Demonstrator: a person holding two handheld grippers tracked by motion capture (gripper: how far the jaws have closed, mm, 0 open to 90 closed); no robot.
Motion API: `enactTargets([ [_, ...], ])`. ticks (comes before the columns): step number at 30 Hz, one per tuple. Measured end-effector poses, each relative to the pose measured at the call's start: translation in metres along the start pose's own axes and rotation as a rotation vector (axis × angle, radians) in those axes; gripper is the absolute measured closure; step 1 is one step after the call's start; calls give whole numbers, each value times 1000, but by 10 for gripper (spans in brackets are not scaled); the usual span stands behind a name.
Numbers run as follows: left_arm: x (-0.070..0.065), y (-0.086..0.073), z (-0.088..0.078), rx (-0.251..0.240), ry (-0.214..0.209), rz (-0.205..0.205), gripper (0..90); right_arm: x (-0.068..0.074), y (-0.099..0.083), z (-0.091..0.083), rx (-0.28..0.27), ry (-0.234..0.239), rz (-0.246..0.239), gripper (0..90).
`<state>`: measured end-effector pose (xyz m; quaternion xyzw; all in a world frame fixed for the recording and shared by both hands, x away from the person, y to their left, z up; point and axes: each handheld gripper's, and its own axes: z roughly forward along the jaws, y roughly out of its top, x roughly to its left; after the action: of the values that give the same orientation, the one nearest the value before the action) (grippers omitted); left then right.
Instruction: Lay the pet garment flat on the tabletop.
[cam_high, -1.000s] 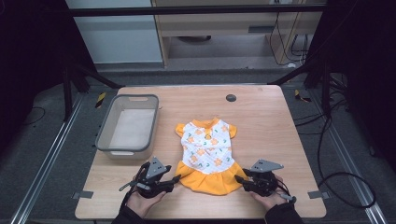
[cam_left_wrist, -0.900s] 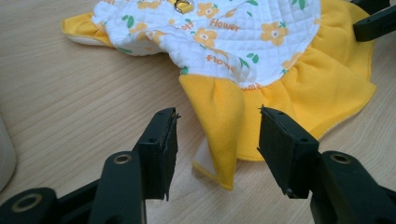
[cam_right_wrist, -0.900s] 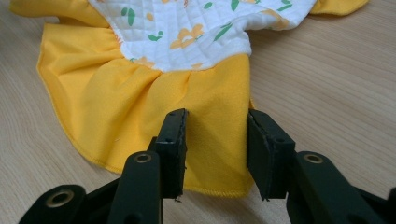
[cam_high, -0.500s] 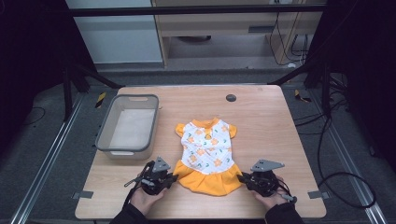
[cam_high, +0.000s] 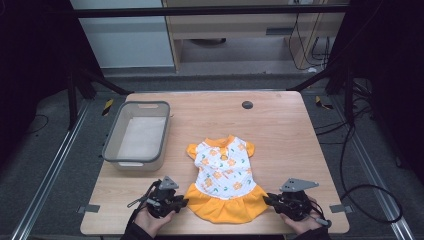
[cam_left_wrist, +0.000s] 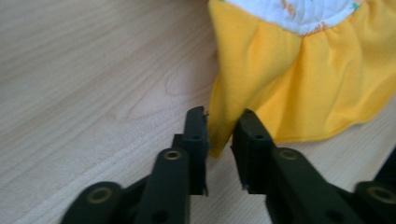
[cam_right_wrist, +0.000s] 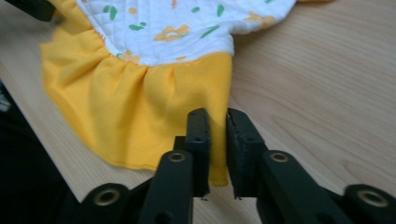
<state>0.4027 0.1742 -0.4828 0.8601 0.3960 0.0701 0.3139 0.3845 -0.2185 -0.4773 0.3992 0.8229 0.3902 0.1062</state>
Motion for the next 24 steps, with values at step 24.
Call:
enactTargets([
  [24,-39,59,16,-175,82,200,710,2,33,27,-183,4,-53,880],
])
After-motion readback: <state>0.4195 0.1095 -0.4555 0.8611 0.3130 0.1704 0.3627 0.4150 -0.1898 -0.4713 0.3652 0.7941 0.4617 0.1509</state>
